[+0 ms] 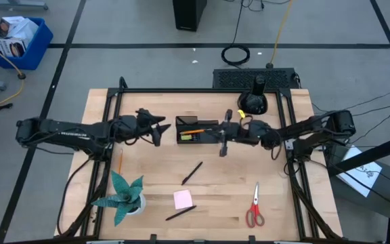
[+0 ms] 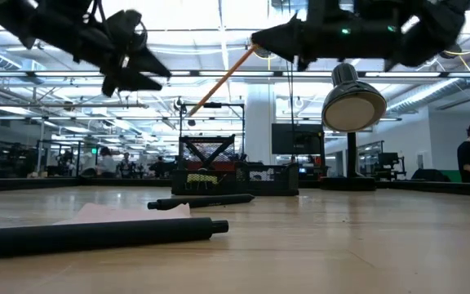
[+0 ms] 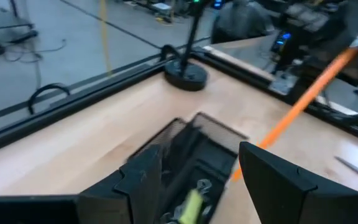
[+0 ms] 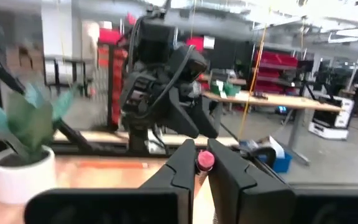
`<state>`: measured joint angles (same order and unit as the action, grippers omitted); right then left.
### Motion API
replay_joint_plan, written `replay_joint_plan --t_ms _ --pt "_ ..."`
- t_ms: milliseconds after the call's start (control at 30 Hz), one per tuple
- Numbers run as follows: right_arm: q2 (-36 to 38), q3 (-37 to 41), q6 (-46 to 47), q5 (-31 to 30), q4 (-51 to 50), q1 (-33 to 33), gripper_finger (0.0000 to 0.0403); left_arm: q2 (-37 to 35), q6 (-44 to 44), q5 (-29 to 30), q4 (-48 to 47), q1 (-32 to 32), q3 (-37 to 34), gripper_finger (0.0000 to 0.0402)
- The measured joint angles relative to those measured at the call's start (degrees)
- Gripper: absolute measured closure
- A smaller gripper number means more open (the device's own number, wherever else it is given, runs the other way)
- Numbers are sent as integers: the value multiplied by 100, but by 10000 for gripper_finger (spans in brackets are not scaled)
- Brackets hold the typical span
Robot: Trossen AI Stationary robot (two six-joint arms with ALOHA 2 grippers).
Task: Pick and place office supplies into organizer
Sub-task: Put the orange pencil into the black desk organizer
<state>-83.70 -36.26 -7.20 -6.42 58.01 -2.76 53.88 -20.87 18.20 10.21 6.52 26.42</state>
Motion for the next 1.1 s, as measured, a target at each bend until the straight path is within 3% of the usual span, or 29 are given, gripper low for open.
replay_joint_plan --t_ms 167,433,767,1100 --pt "0 -673 -472 -395 -944 -132 377 -360 -224 -1 377 298 -565 183" --pt "0 -1527 -491 -408 -2559 -519 380 -843 -58 -296 805 442 -1080 183" --pt "0 -2251 -91 61 -4015 -777 384 -897 -72 -309 814 429 -1097 183" --pt "-265 -2307 58 211 -4233 -886 380 -895 -128 -311 813 427 -1097 183"
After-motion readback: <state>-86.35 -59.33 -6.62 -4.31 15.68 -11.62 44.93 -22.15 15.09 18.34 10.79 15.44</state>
